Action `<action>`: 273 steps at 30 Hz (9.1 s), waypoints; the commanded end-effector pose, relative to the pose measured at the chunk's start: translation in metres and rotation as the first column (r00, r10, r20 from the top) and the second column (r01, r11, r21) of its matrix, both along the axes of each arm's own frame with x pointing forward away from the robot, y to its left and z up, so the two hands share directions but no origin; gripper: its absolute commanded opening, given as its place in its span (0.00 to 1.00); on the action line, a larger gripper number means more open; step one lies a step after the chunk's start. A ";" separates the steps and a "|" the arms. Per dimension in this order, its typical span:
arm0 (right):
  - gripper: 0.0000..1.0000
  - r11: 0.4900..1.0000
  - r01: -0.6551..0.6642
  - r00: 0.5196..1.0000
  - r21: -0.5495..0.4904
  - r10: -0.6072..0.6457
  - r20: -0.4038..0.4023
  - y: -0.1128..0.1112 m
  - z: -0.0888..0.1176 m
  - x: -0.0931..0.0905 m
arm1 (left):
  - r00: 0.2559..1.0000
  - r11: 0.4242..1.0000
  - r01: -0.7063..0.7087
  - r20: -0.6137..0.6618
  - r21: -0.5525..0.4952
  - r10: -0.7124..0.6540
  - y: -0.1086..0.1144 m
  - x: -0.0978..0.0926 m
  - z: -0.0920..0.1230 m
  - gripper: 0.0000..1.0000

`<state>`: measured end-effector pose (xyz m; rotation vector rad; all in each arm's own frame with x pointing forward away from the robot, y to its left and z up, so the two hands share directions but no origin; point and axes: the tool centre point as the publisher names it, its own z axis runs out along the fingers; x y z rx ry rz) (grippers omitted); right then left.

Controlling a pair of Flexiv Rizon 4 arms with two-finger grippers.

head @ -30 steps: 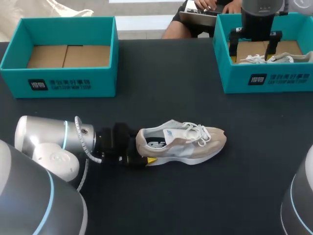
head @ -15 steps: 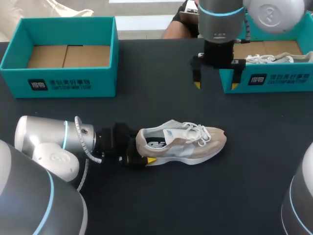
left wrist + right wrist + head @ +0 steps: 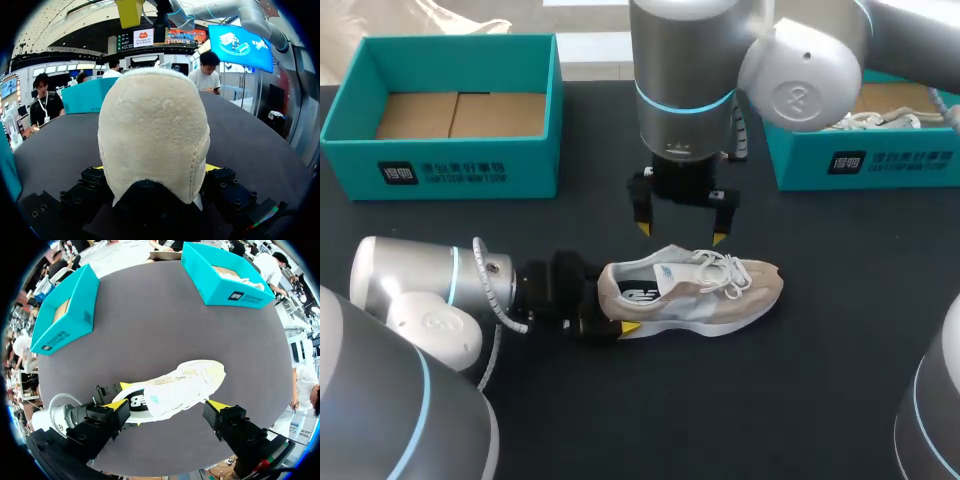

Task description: Take the shoe out of the shoebox, open the shoe tongue, remove and reinsert the insole, then place the shoe into the shoebox

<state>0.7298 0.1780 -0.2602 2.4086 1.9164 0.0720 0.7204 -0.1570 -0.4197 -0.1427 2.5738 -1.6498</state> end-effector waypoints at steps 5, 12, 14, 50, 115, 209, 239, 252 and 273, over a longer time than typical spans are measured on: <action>1.00 0.990 0.137 0.990 0.017 -0.137 0.032 0.014 -0.025 -0.020 | 1.000 1.000 0.001 0.000 0.003 -0.001 0.000 0.000 -0.001 0.00; 1.00 0.990 0.137 0.990 0.017 -0.137 0.032 0.014 -0.025 -0.020 | 1.000 1.000 0.001 0.000 0.003 -0.001 0.000 0.000 -0.001 0.00; 1.00 0.990 0.137 0.990 0.017 -0.137 0.032 0.014 -0.025 -0.020 | 1.000 1.000 0.001 0.000 0.003 -0.001 0.000 0.000 -0.001 0.00; 1.00 0.910 0.175 0.982 -0.376 -0.190 -0.003 0.031 -0.053 -0.024 | 1.000 1.000 0.001 0.000 0.003 -0.001 0.000 0.000 -0.001 0.00; 0.00 0.898 0.334 0.943 -0.285 -0.320 0.097 -0.072 -0.064 0.004 | 1.000 1.000 0.001 0.000 0.003 -0.001 0.000 0.000 -0.001 0.00; 0.00 0.489 -0.842 0.469 -0.228 0.872 0.138 0.016 0.065 0.031 | 1.000 1.000 0.001 0.000 0.003 -0.001 0.000 0.000 -0.001 0.00; 0.00 0.185 -0.982 0.185 0.028 0.983 0.008 0.019 -0.062 0.004 | 1.000 1.000 0.001 0.000 0.003 -0.001 0.000 0.000 -0.001 0.00; 0.00 0.091 -0.995 0.089 0.034 0.994 -0.071 0.015 -0.113 0.002 | 1.000 1.000 0.001 0.000 0.003 -0.001 0.000 0.000 -0.001 0.00; 0.31 0.015 -1.000 0.017 -0.013 0.990 -0.140 0.012 -0.136 0.024 | 1.000 1.000 0.001 0.000 0.003 -0.001 0.000 0.000 -0.001 0.00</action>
